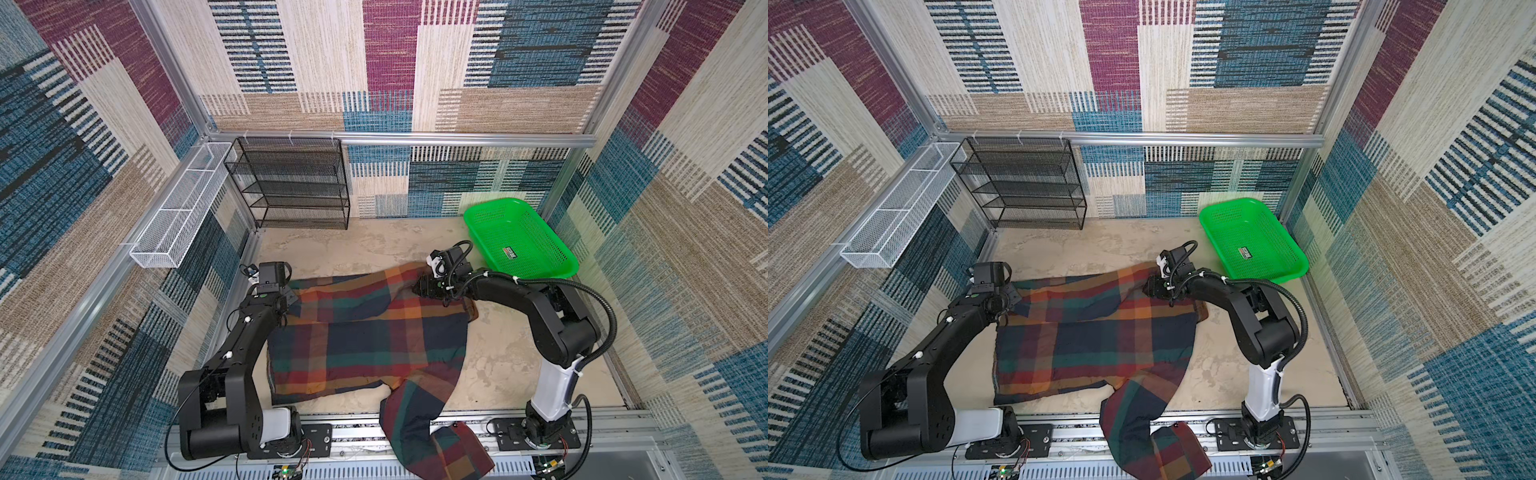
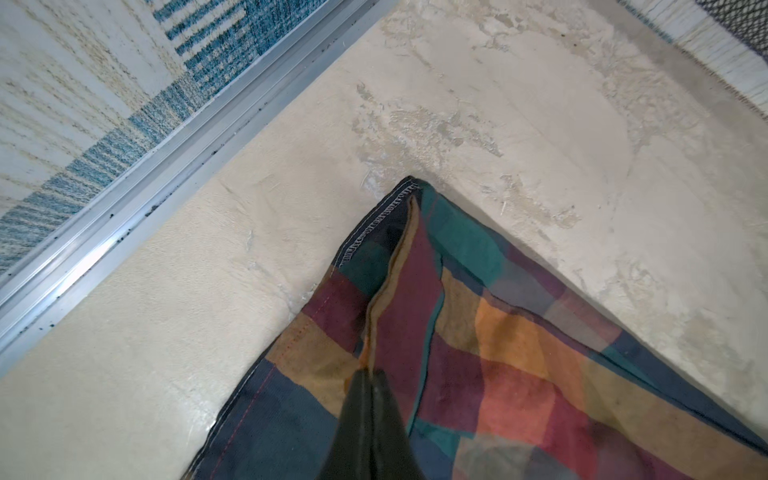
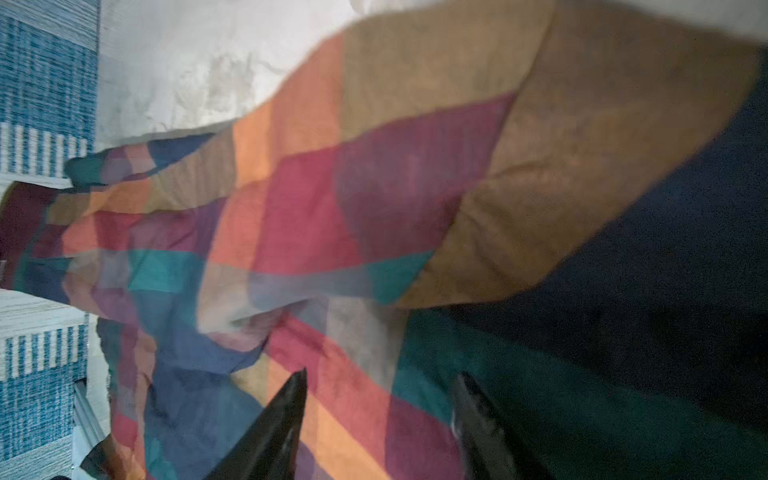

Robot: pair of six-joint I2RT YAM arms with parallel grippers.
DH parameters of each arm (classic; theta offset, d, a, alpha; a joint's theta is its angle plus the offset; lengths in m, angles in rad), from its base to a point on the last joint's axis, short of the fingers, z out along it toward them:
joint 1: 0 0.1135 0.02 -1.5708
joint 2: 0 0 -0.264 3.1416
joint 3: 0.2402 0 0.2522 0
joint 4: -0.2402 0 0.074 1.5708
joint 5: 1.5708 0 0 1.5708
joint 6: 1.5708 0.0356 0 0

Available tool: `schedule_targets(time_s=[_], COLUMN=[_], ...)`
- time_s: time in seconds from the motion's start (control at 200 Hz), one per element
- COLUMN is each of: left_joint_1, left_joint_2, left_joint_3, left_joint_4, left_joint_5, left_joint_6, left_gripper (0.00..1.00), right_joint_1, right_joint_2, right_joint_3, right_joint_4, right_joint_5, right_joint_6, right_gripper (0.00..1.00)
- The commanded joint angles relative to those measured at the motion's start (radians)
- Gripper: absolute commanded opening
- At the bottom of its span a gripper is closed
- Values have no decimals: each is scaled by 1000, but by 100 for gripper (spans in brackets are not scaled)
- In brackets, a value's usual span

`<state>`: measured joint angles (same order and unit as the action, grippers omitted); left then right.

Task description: Fold and stack the long sleeve shirts

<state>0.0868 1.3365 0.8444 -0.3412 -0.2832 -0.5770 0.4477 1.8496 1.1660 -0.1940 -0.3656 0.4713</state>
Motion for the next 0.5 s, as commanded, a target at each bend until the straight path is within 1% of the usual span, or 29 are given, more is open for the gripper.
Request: schedule_targets(time_s=[0.0,0.095,0.17,0.215,0.275,0.34,0.426,0.496], left_joint_1=[2,2,6,8,14,20,27,31], left_joint_2=[-7,23,58,78,96,112,129,145], left_joint_3=[-13,-2,17,31,38,42,41,46], left_joint_4=[7,5,-1,-16,-13,-10,-6,-4], left_joint_5=[4,3,7,5,16,26,36,53], left_joint_6=[-34,-32,-17,-13,-5,-4,-4,-9], left_gripper=[0,0,0,0,0,0,0,0], right_joint_1=[0,-1,0,-4,-6,-6,-6,-6], right_joint_2=[-39,-25,2,18,19,21,13,31], right_joint_3=[25,22,19,21,-5,7,12,53], right_joint_4=[58,100,137,155,237,272,319,327], right_joint_5=[39,72,105,125,126,129,121,107], right_joint_6=[40,121,180,217,260,270,273,266], right_gripper=[56,58,56,51,45,39,38,36])
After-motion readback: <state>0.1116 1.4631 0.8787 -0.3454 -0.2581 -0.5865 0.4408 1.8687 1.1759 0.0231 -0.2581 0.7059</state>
